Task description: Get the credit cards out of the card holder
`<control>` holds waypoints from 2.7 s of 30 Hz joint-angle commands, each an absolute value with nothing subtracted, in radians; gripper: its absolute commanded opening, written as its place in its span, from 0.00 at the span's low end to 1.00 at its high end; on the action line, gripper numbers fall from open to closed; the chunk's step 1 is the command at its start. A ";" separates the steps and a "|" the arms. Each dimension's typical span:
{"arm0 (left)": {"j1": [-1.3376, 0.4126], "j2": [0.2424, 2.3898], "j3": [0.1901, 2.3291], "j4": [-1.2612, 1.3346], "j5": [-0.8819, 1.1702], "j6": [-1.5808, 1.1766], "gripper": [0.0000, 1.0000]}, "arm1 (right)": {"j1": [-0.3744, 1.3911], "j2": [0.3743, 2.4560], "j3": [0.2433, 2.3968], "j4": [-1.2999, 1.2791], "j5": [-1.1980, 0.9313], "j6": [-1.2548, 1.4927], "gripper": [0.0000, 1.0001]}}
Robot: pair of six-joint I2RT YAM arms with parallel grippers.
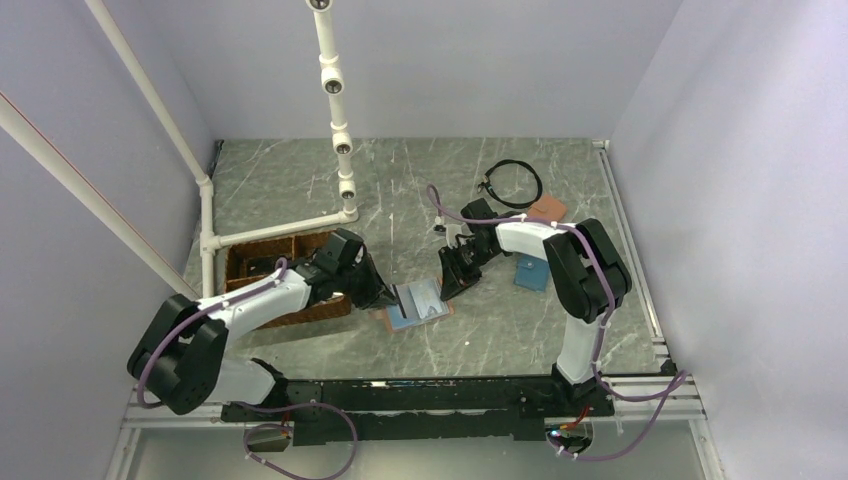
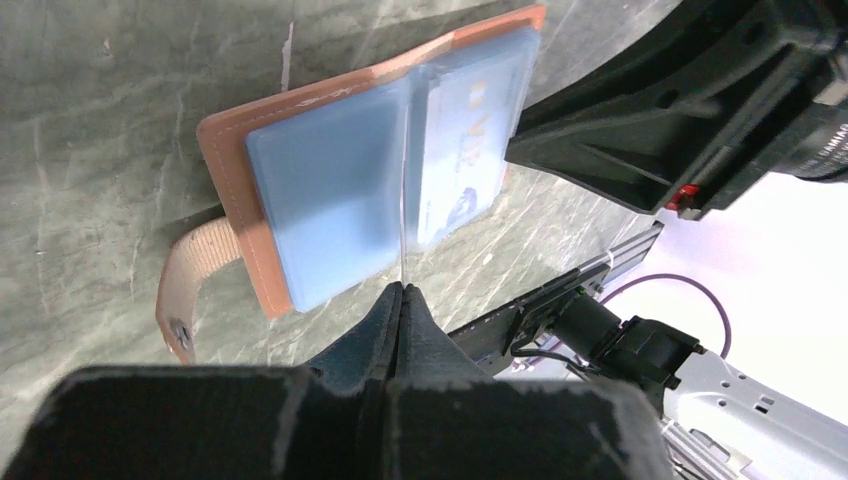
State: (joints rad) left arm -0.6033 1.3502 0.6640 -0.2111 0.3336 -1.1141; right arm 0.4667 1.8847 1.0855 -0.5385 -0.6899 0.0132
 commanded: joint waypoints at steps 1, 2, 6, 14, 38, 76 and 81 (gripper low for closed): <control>-0.600 1.290 0.732 -0.331 0.287 -1.054 0.00 | 0.464 1.906 1.051 -0.534 -0.504 -0.050 0.23; -0.600 1.286 0.739 -0.349 0.283 -1.049 0.00 | 0.464 1.905 1.051 -0.533 -0.510 -0.051 0.23; -0.600 1.269 0.772 -0.406 0.269 -1.024 0.00 | 0.462 1.889 1.046 -0.525 -0.534 -0.055 0.23; -0.597 1.232 0.934 -0.630 0.195 -0.901 0.00 | 0.453 1.789 1.077 -0.585 -0.765 -0.218 0.44; -0.576 1.246 1.322 -1.109 -0.056 -0.681 0.00 | 0.204 1.569 1.006 -0.710 -1.035 -0.513 0.76; -0.528 1.327 1.498 -1.323 -0.311 -0.574 0.00 | 0.052 1.540 0.922 -0.663 -1.097 -0.531 0.78; -0.526 1.380 1.484 -1.303 -0.345 -0.559 0.00 | 0.048 1.542 0.922 -0.662 -1.094 -0.530 0.78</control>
